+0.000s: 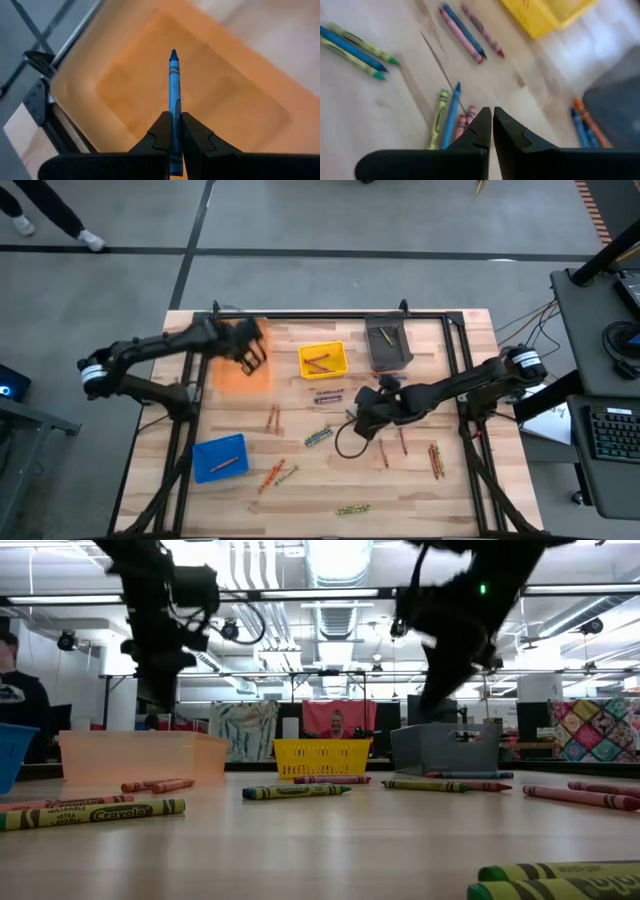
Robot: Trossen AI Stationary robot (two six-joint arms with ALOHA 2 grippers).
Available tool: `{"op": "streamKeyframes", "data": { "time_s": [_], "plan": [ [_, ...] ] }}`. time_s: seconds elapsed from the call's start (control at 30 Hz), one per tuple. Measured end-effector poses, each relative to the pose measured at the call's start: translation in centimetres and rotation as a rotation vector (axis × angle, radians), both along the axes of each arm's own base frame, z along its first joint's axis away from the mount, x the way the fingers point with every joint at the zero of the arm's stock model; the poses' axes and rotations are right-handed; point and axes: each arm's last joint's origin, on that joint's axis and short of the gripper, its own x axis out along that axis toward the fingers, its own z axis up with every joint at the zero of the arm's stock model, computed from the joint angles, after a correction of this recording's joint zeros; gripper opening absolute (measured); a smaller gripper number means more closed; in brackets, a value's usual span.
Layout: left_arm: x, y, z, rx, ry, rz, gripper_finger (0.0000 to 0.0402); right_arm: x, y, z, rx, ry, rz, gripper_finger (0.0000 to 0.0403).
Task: Sort crayons
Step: Put the blue crayon into the orange bin, then put the orange crayon into the blue bin
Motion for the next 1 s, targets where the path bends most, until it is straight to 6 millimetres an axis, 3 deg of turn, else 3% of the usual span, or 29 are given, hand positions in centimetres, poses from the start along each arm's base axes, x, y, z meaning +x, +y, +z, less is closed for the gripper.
{"op": "streamKeyframes", "data": {
  "time_s": [0.2,0.33,0.67,1.0],
  "plan": [
    [-2.1,6.4,-1.1,-0.080,-0.141,0.026,0.0000,-0.3,-0.8,3.7,-0.059,-0.073,0.117,0.0009],
    [-2.8,8.5,-3.0,-0.136,-0.107,0.032,0.0000,-0.8,-1.6,5.4,-0.103,-0.102,0.171,0.0009],
    [-2.1,9.9,-6.4,-0.200,0.020,0.011,0.0021,-1.8,-4.2,7.4,-0.183,-0.119,0.203,0.0009],
    [-2.5,9.7,-5.1,-0.125,0.032,0.023,0.0082,-1.9,-5.4,7.6,-0.177,-0.128,0.149,0.0009]
  ]
}}
